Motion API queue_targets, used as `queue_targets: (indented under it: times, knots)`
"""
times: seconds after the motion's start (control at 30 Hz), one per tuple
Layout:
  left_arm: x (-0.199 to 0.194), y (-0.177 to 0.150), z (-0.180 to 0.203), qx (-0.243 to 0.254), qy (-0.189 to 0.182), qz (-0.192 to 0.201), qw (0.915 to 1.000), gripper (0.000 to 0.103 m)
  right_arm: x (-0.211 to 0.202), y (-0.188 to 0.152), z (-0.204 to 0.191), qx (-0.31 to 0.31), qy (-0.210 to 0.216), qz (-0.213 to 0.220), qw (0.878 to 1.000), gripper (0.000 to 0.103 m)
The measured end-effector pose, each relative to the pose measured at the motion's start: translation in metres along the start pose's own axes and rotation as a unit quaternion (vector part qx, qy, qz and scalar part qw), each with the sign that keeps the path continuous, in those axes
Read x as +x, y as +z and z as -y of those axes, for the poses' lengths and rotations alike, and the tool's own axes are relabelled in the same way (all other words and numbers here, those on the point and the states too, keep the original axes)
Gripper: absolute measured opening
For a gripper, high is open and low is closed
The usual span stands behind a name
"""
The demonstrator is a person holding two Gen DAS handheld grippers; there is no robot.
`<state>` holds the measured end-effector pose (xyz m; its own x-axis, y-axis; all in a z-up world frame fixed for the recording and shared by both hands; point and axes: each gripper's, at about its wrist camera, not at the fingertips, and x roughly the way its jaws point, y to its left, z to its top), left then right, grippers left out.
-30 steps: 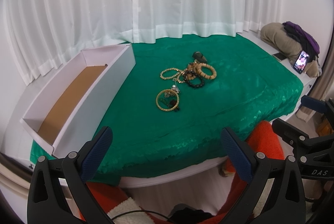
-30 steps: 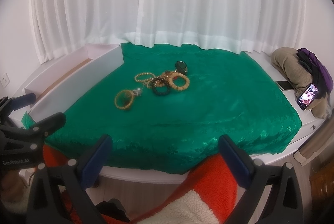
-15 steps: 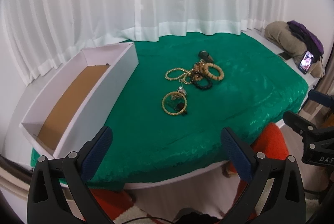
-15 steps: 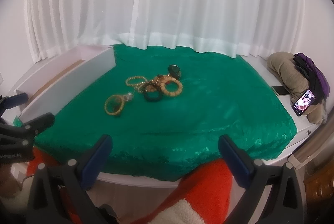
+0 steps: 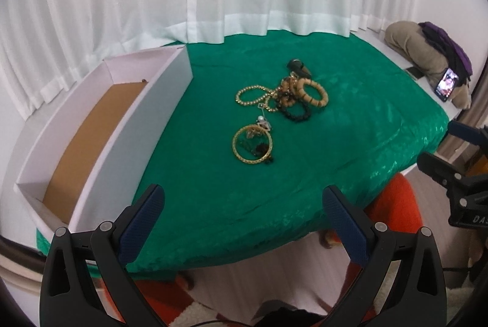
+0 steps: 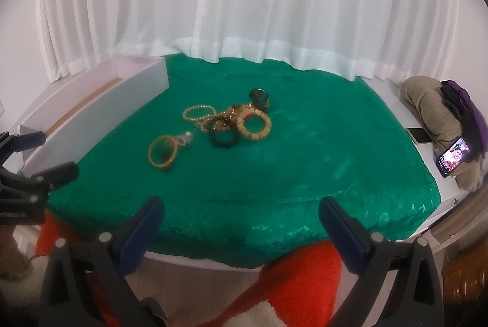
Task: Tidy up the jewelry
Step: 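Move the left gripper down toward the gold bangle beside the pile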
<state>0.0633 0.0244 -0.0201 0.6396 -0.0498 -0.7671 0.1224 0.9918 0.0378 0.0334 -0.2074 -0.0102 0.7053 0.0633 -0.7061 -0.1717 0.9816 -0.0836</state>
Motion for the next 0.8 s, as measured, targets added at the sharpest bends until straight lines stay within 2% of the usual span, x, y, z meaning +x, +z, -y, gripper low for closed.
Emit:
queue_targets:
  times: [0.67, 0.73, 0.8]
  knots:
    - [0.027, 0.006, 0.001, 0.022, 0.009, -0.030, 0.9993, 0.103, 0.032, 0.000, 0.007, 0.019, 0.030, -0.041, 0.999, 0.103]
    - [0.026, 0.008, -0.006, 0.026, 0.005, -0.023, 0.9994, 0.103, 0.032, 0.001, 0.012, 0.028, 0.032, -0.038, 0.998, 0.103]
    - [0.027, 0.008, -0.013, 0.035, -0.015, -0.024, 0.9990, 0.103, 0.033, 0.000, 0.017, 0.035, 0.025, -0.036, 0.998, 0.103]
